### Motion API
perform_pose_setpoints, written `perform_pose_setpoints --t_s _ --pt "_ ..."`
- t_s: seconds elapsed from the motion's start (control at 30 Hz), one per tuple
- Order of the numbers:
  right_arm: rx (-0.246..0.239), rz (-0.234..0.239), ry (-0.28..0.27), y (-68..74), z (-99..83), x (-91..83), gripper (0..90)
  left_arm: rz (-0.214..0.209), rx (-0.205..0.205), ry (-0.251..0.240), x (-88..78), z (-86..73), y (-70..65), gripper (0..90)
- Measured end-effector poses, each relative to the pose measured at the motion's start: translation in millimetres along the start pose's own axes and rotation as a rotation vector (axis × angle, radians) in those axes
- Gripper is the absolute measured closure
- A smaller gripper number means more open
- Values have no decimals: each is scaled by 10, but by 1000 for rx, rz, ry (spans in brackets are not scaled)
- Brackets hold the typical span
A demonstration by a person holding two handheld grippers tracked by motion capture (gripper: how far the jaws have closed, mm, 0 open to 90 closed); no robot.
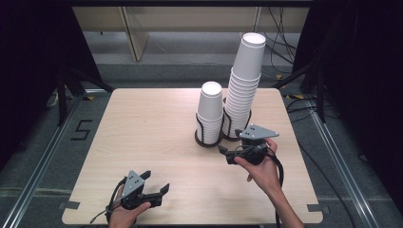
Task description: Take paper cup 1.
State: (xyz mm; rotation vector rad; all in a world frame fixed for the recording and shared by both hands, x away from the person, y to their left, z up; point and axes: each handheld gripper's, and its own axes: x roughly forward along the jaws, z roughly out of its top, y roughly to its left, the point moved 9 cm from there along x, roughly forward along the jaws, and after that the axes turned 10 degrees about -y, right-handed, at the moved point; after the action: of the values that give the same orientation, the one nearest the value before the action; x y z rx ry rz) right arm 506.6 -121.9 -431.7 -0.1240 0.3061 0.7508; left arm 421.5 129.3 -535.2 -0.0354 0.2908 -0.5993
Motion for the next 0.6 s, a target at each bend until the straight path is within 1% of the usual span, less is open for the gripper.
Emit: perform_pose_setpoints --t_s 0.03,0.07,0.1,0.13,0.17,0.2,0.27,0.3,0.33,0.37,0.4,0.43,0.47,0.5,0.53,0.57,0.6 --pt "1 -7 3 -7 50 25 190 0 -1 1 0 -2 -2 147" --pt "1 -7 3 -7 50 25 190 -1 -1 0 3 -2 -2 147" --pt "4 -14 -11 -24 122 68 190 -2 -5 -4 7 -2 -5 147" --pt "19 -33 -21 -26 147 89 190 -2 -5 -4 7 -2 -5 147" --pt "15 -29 -21 -34 180 108 190 0 -1 0 2 -3 0 147" --pt "14 -38 -39 -48 224 135 190 0 0 -2 1 -1 0 147" --pt "24 -34 -53 -60 292 188 190 0 3 -1 -4 -1 5 147" --pt "24 -34 -53 -60 292 188 190 0 3 -1 -4 -1 5 147" --pt "20 -60 -55 -95 355 244 192 -9 1 -8 4 1 3 147" --pt "29 -54 -54 -87 372 264 194 -9 0 -9 4 2 4 147" --pt "35 -61 -66 -96 402 293 195 -11 2 -9 2 2 4 147" --pt "29 -71 -68 -111 430 313 194 -11 2 -9 2 2 4 147" --pt "44 -71 -61 -101 446 337 195 -12 -2 -11 4 2 -4 147" --pt "33 -91 -72 -125 475 366 194 -12 -4 -11 4 2 -7 147" --pt "34 -89 -68 -127 497 383 194 -9 -4 -11 2 2 -9 147" --pt "46 -91 -72 -122 524 405 194 -7 1 -5 -3 -2 -6 147" --pt "39 -101 -74 -131 551 426 193 -7 1 -5 -3 -2 -6 147"
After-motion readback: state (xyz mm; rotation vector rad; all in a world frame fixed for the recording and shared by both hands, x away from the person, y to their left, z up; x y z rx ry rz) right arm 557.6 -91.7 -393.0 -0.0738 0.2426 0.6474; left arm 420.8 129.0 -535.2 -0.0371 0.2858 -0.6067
